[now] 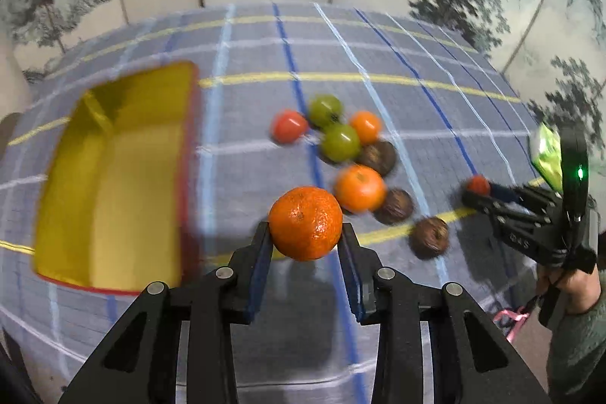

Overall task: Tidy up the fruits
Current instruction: 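Lift the tangerine with the left gripper and carry it over the tin box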

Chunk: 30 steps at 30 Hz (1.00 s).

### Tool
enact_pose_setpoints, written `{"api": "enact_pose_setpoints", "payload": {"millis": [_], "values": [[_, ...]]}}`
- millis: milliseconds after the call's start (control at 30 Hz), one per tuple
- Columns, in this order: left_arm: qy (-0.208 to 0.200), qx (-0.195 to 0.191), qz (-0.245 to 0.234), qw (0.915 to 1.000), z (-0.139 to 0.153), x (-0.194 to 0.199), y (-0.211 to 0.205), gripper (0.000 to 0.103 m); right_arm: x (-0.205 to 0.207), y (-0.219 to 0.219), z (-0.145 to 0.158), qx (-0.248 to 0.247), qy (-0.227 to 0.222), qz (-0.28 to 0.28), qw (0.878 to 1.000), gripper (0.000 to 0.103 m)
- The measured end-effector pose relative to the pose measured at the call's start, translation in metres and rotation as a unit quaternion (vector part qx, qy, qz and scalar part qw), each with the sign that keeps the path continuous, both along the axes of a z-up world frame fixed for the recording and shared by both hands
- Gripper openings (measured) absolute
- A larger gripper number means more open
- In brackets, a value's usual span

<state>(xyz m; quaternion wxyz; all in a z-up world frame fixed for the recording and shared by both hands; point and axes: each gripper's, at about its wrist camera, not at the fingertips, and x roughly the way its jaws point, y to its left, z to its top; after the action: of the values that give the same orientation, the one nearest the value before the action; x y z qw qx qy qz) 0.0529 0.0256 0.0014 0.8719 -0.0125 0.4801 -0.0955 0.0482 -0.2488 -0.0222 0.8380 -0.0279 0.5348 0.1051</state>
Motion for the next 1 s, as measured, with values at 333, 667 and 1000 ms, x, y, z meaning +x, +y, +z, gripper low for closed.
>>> {"api": "enact_pose_setpoints", "payload": {"millis": [333,667,1000], "values": [[-0.021,0.063,0.107,0.992,0.003,0.019,0.101,0.036,0.001,0.002,-0.001,-0.004,0.001,-0.005,1.0,0.029],[0.018,0.077,0.156,0.9846,-0.035,0.019,0.157,0.036,0.002,0.005,-0.001,-0.014,0.004,-0.01,1.0,0.029],[0.036,0.091,0.156,0.983,-0.046,0.019,0.161,0.036,0.003,0.008,-0.001,-0.028,0.007,-0.012,1.0,0.029]]}}
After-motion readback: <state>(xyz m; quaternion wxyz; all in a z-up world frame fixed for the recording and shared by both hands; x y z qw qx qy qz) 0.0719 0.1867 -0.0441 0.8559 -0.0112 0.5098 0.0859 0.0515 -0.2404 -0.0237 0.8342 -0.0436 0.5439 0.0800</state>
